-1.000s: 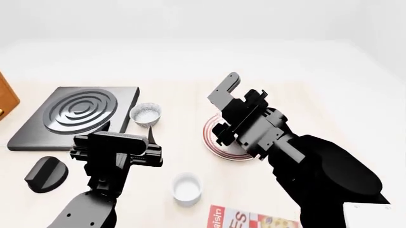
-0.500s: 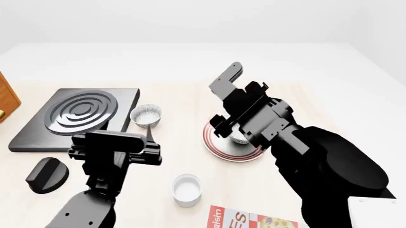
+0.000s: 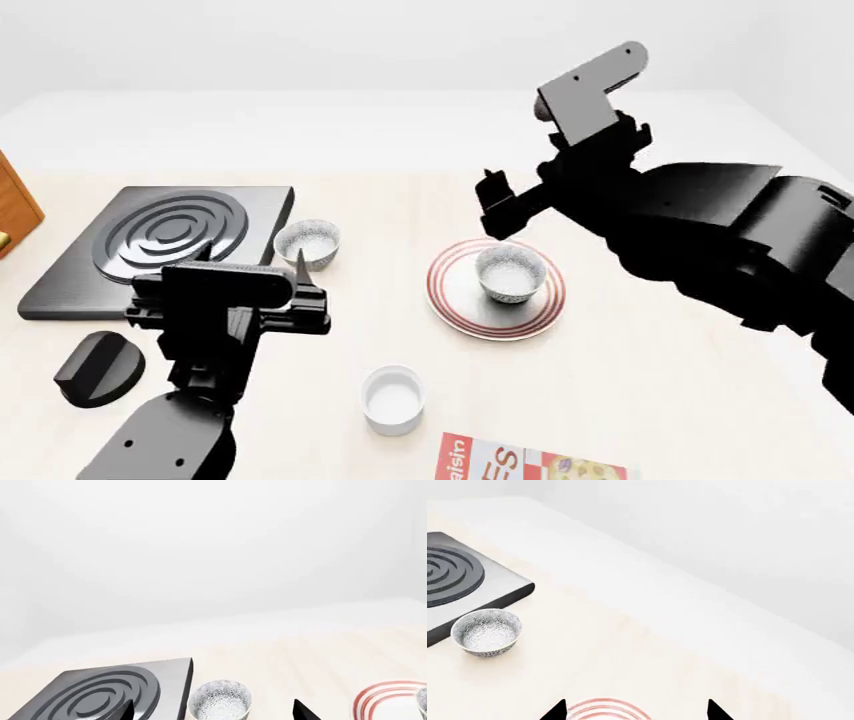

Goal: Pick the akita bowl next to the cookies box and place it on the plate.

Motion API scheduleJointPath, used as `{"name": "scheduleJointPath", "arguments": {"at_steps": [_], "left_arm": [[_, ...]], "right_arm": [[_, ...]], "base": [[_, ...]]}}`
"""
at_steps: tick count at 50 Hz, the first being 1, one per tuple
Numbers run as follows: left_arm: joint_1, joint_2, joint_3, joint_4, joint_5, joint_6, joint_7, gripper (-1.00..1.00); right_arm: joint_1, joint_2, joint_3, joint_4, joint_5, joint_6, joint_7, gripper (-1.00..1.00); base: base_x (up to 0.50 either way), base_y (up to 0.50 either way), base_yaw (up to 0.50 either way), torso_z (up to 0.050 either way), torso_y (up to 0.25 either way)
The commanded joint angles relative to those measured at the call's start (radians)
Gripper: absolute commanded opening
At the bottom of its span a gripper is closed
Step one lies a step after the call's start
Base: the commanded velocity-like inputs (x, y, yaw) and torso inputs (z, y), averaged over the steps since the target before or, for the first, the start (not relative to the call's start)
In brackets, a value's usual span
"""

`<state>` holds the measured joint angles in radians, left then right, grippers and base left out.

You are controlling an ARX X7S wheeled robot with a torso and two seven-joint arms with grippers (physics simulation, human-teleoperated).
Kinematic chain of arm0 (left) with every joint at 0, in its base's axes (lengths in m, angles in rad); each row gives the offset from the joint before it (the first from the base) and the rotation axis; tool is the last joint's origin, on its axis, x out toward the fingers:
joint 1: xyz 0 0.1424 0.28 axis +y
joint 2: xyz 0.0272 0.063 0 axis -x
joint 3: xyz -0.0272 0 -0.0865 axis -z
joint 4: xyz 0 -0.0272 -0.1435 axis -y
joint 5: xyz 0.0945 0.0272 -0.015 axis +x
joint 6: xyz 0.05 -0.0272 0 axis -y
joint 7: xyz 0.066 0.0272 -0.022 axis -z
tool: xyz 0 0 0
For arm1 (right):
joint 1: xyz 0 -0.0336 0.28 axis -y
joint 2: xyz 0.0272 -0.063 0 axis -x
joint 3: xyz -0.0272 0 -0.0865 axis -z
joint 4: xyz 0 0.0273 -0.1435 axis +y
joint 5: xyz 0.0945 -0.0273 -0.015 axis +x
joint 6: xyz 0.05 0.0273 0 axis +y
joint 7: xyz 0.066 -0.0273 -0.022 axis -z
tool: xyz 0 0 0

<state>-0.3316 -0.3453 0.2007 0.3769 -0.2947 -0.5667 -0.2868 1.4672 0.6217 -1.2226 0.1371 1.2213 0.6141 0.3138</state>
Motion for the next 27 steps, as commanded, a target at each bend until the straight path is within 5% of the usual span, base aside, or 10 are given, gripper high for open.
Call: {"name": "scheduleJointPath", "arguments": {"at_steps": [1, 8, 27], "left_arm": [[-0.023, -0.01, -0.006, 0.046, -0.006, -0.045, -0.019, 1.0], [-0.065, -0.013, 0.005, 0.076, -0.01, -0.088, -0.024, 1.0], [-0.22, -0.028, 0.045, 0.211, -0.03, -0.28, -0.044, 1.0]], "right_arm": [[-0.204, 0.246, 0.096, -0.393, -0.119, -0.281, 0.21, 1.0], [-0.365, 0.283, 0.145, -0.452, -0.153, -0.495, 0.307, 1.0], [-0.454, 0.355, 0.186, -0.577, -0.194, -0.637, 0.356, 1.0]], "base": [[0.0, 0.0, 0.0, 0.0, 0.0], [0.0, 0.0, 0.0, 0.0, 0.0], [0.0, 0.0, 0.0, 0.0, 0.0]]}}
